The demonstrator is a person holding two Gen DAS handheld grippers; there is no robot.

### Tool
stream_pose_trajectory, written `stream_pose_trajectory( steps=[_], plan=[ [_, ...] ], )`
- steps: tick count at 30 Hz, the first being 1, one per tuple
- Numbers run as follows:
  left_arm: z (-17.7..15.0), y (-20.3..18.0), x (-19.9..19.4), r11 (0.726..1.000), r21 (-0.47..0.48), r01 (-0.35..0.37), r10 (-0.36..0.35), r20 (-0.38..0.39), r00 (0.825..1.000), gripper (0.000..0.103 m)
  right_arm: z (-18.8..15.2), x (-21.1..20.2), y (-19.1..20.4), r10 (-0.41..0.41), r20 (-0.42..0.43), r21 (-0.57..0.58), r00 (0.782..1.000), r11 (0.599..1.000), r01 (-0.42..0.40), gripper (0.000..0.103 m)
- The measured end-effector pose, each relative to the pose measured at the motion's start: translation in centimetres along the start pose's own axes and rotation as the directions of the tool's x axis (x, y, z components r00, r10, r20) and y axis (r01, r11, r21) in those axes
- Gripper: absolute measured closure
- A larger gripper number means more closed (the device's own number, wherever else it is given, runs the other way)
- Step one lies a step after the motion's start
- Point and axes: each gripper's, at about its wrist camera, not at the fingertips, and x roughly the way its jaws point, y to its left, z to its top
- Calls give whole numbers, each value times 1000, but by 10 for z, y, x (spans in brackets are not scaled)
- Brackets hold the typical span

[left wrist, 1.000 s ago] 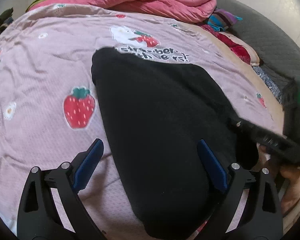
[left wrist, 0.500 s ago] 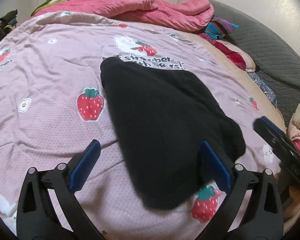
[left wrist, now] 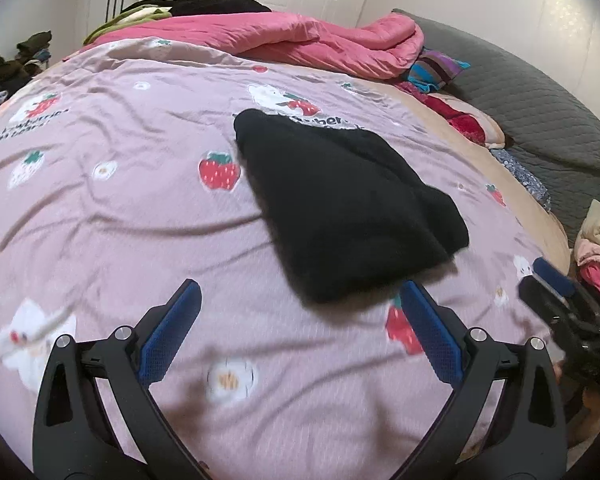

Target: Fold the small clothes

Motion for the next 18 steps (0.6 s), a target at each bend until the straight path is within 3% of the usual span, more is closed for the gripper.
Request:
stream_pose_trajectory(
  steps=[6, 18],
  plan=[
    [-22, 8, -4, 1000, -18, -13, 13, -7, 1000, 9, -12, 10, 1, -12, -56, 16, 998, 1000, 13, 4],
    [-23, 15, 3, 997, -23, -70, 68, -50, 996, 9, -18, 19, 2, -22, -78, 6, 997, 1000, 22, 4]
  ],
)
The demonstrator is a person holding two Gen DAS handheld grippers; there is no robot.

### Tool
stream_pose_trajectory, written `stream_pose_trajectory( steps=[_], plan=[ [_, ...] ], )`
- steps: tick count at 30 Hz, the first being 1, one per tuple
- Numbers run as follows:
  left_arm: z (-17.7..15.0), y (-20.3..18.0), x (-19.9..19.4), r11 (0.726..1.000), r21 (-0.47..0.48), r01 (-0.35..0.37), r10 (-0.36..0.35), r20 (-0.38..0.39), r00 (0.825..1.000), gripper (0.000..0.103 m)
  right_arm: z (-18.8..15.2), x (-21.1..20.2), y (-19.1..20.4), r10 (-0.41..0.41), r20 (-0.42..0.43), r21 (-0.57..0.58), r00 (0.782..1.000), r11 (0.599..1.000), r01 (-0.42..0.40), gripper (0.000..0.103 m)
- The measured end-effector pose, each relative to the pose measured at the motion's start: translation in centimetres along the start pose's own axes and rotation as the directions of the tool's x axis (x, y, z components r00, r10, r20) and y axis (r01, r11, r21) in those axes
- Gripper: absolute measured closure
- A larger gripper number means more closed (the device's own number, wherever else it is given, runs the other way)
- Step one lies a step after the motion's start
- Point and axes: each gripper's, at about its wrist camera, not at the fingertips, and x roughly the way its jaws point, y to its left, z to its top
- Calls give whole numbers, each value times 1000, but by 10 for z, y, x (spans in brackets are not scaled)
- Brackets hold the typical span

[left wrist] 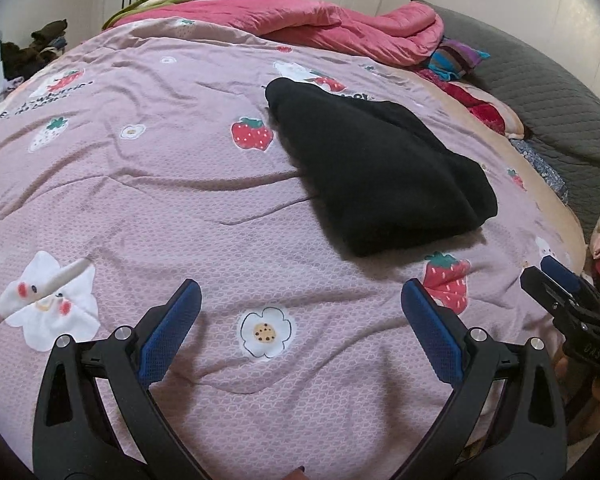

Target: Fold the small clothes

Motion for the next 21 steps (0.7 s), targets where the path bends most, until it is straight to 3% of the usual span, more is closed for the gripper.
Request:
stream_pose_trajectory(
  steps=[21],
  plan=[
    [1, -1, -2, 1000, 1, -2, 2, -3, 1000, 9, 0, 2, -1, -6, -10, 6, 1000, 1000, 6, 4]
  ],
)
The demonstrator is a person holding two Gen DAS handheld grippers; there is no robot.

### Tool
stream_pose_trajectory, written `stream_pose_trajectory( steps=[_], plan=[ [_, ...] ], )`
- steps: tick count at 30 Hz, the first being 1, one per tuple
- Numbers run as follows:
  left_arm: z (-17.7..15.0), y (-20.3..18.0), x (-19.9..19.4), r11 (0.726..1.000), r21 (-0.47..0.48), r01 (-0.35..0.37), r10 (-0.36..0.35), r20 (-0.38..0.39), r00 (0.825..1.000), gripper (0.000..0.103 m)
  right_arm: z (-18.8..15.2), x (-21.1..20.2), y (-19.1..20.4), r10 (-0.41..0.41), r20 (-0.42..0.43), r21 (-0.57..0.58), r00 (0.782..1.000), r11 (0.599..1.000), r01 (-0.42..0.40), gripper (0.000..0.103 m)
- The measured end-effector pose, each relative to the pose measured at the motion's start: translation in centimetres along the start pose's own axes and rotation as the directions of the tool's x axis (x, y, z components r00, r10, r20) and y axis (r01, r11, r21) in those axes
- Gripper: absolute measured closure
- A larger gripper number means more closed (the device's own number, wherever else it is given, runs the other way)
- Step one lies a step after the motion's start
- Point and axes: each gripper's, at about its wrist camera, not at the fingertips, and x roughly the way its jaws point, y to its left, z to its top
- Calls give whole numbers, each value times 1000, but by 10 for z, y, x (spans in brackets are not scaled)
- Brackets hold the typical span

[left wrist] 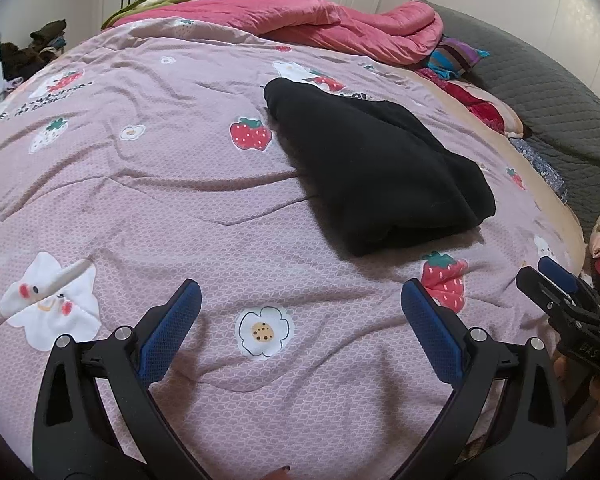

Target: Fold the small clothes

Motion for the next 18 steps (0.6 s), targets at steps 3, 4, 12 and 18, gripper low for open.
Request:
stream_pose_trajectory(
  steps=[3, 4, 12, 18],
  plan=[
    [1, 0, -1, 1000, -4, 0, 0, 2, 1000, 9, 0, 0, 0, -1, 0, -1, 1000, 1000, 1, 4],
    [1, 1, -1, 1000, -4, 1, -1, 2, 1000, 9, 0, 0, 0, 0, 0, 0, 1000, 1000, 0, 4],
    [2, 2, 0, 1000, -9, -3, 3, -6, 1000, 9, 0, 1, 0, -3, -4, 1, 1000, 1000, 3, 4],
    [1, 0, 1, 1000, -5, -4, 4, -17, 1000, 9, -1, 3, -2, -6, -9, 2, 1000, 1000, 6, 4]
  ],
)
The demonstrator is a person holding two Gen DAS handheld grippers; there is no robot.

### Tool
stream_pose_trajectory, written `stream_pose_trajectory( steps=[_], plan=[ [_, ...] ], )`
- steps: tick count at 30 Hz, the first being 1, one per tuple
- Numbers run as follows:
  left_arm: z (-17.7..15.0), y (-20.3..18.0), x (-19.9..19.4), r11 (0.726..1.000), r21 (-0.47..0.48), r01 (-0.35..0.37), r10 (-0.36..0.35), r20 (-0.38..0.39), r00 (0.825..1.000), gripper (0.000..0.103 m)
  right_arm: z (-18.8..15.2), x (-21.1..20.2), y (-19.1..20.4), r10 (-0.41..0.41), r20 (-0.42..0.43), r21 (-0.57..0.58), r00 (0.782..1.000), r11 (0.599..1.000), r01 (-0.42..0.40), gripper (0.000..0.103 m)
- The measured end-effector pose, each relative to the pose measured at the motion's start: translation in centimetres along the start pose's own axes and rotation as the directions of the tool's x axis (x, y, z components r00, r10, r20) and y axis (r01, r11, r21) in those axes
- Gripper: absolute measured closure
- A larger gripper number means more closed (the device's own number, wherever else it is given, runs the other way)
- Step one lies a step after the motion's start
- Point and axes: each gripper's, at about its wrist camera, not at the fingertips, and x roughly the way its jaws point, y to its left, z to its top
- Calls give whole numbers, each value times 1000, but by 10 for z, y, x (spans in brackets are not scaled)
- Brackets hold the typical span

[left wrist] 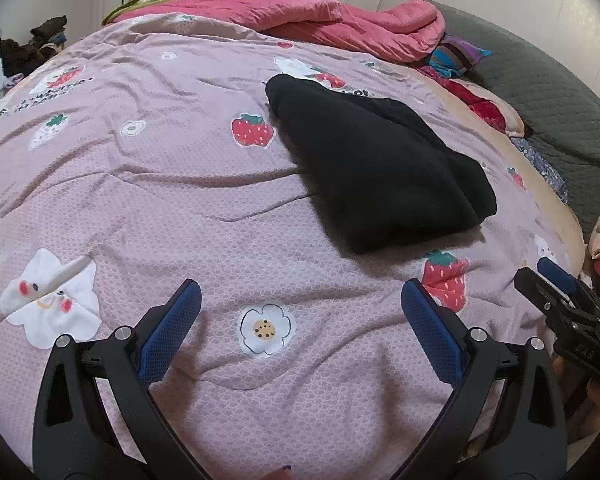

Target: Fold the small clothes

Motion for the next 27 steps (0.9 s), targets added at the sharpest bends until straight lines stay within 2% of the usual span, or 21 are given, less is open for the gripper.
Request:
stream_pose_trajectory(
  steps=[17, 21, 24, 27],
  plan=[
    [0, 1, -1, 1000, -12, 10, -11, -9, 1000, 9, 0, 1, -1, -5, -3, -2, 1000, 1000, 5, 4],
    [2, 3, 0, 999, -33, 33, -34, -11, 999, 9, 0, -1, -2, -13, 2, 1, 1000, 1000, 13, 4],
    [3, 7, 0, 998, -57, 34, -35, -15, 999, 9, 2, -8, -7, -38, 15, 24, 999, 999, 38, 4],
    [5, 14, -5, 996, -86, 37, -37, 0, 999, 9, 5, -26, -29, -109, 9, 113, 994, 988, 107, 4]
  ],
)
